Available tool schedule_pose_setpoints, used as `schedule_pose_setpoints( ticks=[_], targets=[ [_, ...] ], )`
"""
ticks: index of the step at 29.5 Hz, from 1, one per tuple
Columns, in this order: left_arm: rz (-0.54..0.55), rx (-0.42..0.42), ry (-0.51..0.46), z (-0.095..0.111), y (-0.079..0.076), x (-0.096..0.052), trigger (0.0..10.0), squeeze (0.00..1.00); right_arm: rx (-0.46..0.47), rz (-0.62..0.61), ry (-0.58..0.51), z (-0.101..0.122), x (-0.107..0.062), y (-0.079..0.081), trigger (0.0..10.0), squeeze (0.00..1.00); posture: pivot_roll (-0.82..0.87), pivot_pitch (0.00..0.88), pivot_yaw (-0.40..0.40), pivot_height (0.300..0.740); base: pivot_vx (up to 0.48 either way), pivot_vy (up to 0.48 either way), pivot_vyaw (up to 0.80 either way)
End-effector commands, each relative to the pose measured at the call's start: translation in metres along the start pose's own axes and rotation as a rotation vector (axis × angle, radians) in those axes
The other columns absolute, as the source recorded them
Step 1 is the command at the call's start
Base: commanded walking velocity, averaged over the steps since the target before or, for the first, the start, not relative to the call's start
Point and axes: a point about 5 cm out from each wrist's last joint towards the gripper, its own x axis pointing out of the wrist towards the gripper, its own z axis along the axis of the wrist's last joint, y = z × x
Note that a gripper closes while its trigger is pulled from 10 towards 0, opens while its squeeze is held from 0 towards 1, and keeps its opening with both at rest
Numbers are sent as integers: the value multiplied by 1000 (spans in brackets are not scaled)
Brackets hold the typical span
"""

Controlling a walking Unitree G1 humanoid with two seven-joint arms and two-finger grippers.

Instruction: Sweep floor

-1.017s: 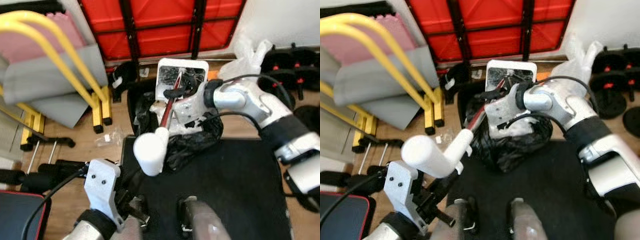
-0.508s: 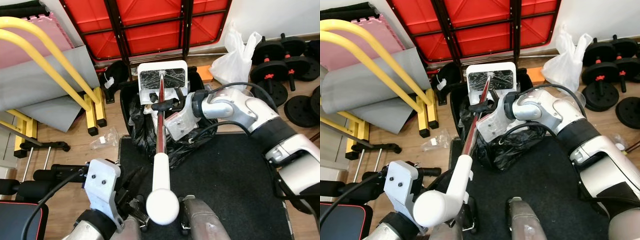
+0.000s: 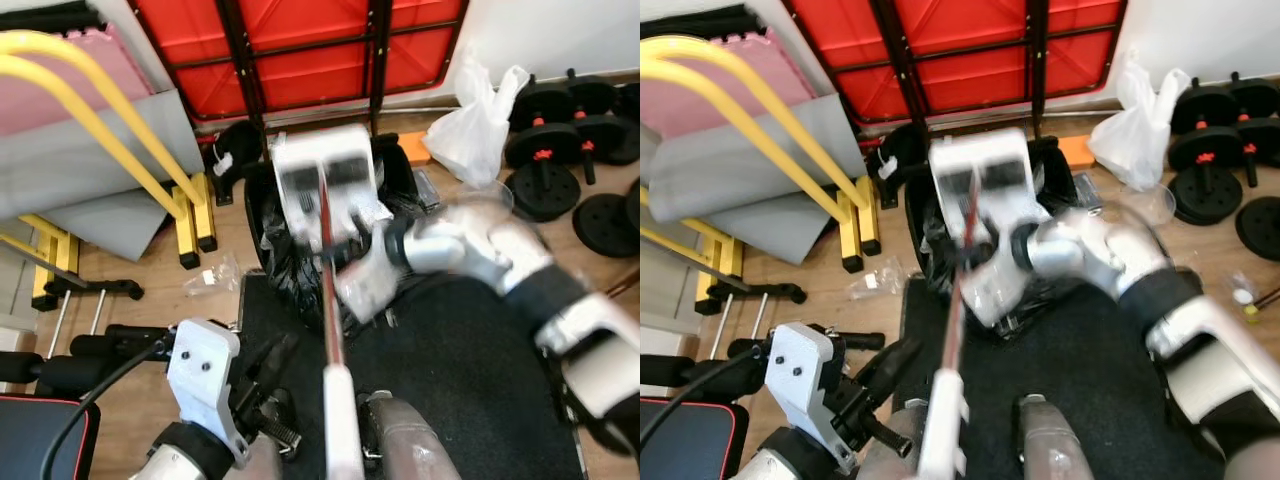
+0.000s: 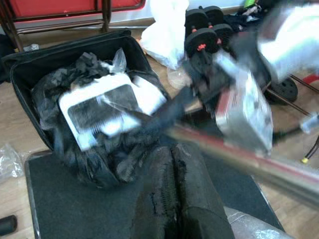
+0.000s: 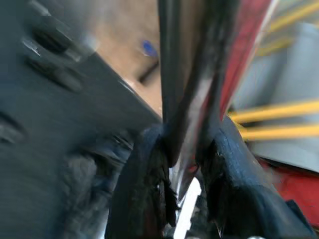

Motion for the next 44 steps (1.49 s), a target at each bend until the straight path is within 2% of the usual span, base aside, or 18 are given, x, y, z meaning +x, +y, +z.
schedule_pose_setpoints(
  ticks=[1, 5, 11, 14, 15, 16, 19, 20, 21, 23, 24, 32, 35, 36, 37, 39, 42, 44],
  targets=[
    [10, -10, 19, -2, -2, -3, 10000, 0, -20, 97, -101, 20, 9, 17, 10000, 0, -80, 315, 6, 740, 0, 0, 0],
    [10, -9, 20, -2, -1, -3, 10000, 0, -16, 84, -96, 20, 10, 19, 10000, 0, -80, 314, 11, 740, 0, 0, 0],
    [8, -7, 21, -3, 0, -2, 10000, 0, -47, -39, -20, 8, 6, -5, 10000, 0, -80, 305, 14, 740, 0, 0, 0],
    [7, -4, 20, -3, 0, -2, 10000, 0, -135, -191, 53, -1, -11, -43, 10000, 0, -80, 301, 16, 740, 0, 0, 0],
    [7, -4, 20, -3, 0, -2, 10000, 0, -157, -224, 62, 0, -16, -52, 10000, 0, -80, 301, 16, 740, 0, 0, 0],
    [7, -4, 20, -3, 0, -2, 10000, 0, -157, -224, 62, 0, -16, -52, 10000, 0, -80, 301, 16, 740, 0, 0, 0],
    [5, -4, 19, -3, 0, -1, 10000, 0, -277, -360, 115, 3, -35, -85, 10000, 0, -83, 296, 18, 740, 0, 0, 0],
    [5, -4, 19, -3, 0, -1, 10000, 0, -277, -360, 115, 3, -35, -85, 10000, 0, -83, 296, 18, 740, 0, 0, 0],
    [4, -3, 19, -3, 0, -1, 10000, 0, -311, -404, 124, 5, -41, -95, 10000, 0, -83, 296, 18, 740, 0, 0, 0],
    [4, -3, 19, -3, 0, -1, 10000, 0, -311, -404, 124, 5, -41, -95, 10000, 0, -83, 296, 18, 740, 0, 0, 0],
    [3, -3, 18, -3, 0, -1, 10000, 0, -342, -441, 109, 11, -47, -104, 10000, 0, -87, 297, 17, 740, 0, 0, 0],
    [4, -5, 13, -3, -1, -1, 10000, 0, -358, -449, 89, 12, -47, -106, 10000, 0, -86, 297, 12, 740, 0, 0, 0],
    [5, -5, 12, -3, 0, 0, 10000, 0, -346, -489, 83, 12, -52, -112, 10000, 0, -90, 293, 15, 740, 0, 0, 0],
    [4, -5, 12, -3, 0, 0, 10000, 0, -273, -563, 59, 11, -62, -122, 10000, 0, -92, 285, 15, 740, 0, 0, 0],
    [4, -5, 12, -3, 0, 0, 10000, 0, -273, -563, 59, 11, -62, -122, 10000, 0, -92, 285, 15, 740, 0, 0, 0],
    [4, -4, 10, -4, 1, 2, 10000, 0, -98, -717, 3, 8, -86, -142, 10000, 0, -96, 275, 17, 740, 0, 0, 0],
    [3, -3, 10, -5, 1, 3, 10000, 0, -45, -766, -19, 7, -95, -148, 10000, 0, -96, 273, 16, 740, 0, 0, 0],
    [5, -1, 8, -6, 3, 4, 10000, 0, 102, -873, -79, 5, -117, -160, 10000, 0, -103, 256, 16, 740, 0, 0, 0]
  ],
)
